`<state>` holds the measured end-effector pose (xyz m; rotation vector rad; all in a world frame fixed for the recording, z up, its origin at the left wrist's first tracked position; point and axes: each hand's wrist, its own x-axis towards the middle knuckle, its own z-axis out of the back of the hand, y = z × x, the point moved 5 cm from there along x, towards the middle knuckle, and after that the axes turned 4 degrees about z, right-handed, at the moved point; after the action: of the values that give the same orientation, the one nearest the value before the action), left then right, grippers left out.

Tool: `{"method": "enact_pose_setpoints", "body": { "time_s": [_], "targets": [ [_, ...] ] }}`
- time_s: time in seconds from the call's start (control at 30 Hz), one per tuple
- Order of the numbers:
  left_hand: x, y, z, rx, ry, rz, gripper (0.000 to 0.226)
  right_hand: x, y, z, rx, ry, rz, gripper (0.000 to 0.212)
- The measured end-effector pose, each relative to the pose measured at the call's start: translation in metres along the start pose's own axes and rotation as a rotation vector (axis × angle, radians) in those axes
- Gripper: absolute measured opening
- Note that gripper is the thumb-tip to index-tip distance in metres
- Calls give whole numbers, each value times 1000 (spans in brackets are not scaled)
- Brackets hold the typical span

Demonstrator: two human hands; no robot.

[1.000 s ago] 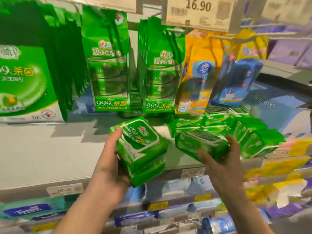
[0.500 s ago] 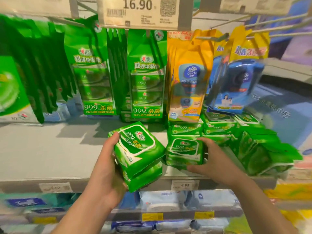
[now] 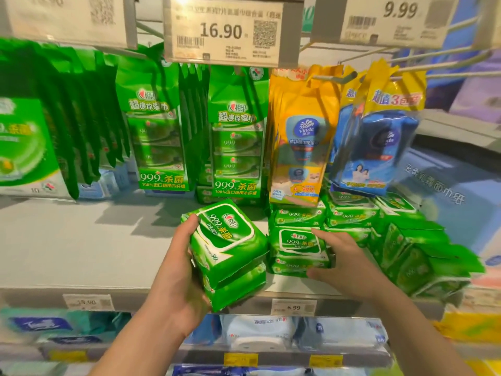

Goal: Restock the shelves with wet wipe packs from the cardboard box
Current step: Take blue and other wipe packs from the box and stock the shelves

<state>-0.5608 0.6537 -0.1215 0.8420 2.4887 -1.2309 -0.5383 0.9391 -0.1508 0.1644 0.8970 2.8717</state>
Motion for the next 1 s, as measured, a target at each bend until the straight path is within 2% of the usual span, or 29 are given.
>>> {"method": "enact_pose_setpoints", "body": {
  "time_s": [0.23,0.33,0.43,0.5,0.53,0.6,0.67,0.73,0.8,1.0],
  "targets": [
    [-5,8,-11,4,7,-35,62,-6,2,1,-69,-53,-43,90],
    [-6,13,-14,2,12,-44,59,-16,17,2,-207,-217,-3,81],
    [-7,18,-18,7,17,-57,54,-30,49,10,-83,-441,123,50],
    [-6,22,-22,10,18,-65,54,-38,77,12,155,-402,152,31],
    [-6,24,-24,13,21,-67,55,-41,91,12,271,-340,156,32],
    [-5,29,-29,27,27,-64,58,-48,113,5,345,-198,145,60],
    [-4,33,-31,34,17,-74,59,-55,127,-4,243,-123,127,91],
    [-2,35,-33,55,9,-105,61,-59,135,-8,164,-137,144,108],
    [-1,36,-34,74,-3,-138,68,-61,138,-9,141,-183,178,111],
    [-3,40,-39,84,16,-111,84,-56,117,-5,286,-270,122,93]
  ]
}}
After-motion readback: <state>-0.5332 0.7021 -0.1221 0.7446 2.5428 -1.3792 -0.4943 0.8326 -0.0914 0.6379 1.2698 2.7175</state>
